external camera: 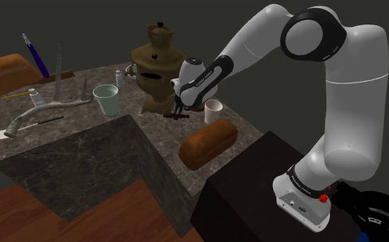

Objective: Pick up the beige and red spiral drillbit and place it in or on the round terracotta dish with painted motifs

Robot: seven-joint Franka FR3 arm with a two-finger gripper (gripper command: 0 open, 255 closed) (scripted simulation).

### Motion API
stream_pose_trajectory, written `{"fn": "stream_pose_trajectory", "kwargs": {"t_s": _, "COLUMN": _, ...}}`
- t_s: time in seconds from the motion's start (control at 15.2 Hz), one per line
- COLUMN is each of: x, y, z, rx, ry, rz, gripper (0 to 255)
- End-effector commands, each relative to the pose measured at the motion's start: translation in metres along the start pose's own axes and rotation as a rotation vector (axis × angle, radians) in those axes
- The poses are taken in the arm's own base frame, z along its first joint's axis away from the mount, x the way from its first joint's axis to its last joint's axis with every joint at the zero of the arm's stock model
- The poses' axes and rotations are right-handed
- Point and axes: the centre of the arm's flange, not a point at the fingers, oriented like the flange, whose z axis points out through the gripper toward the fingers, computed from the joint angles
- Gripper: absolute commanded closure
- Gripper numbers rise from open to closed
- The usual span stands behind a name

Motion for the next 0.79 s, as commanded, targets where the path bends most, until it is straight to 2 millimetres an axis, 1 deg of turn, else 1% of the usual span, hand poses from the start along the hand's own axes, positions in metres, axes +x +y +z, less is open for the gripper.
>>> {"fn": "stream_pose_trajectory", "kwargs": {"t_s": 0.0, "x": 0.001, "y": 0.001, "z": -0.011, "rx": 0.000, "ry": 0.000, "rz": 0.000, "gripper": 255}}
{"fn": "stream_pose_trajectory", "kwargs": {"t_s": 0.4, "x": 0.005, "y": 0.002, "z": -0.042, "rx": 0.000, "ry": 0.000, "rz": 0.000, "gripper": 255}}
{"fn": "stream_pose_trajectory", "kwargs": {"t_s": 0.73, "x": -0.016, "y": 0.065, "z": -0.044, "rx": 0.000, "ry": 0.000, "rz": 0.000, "gripper": 255}}
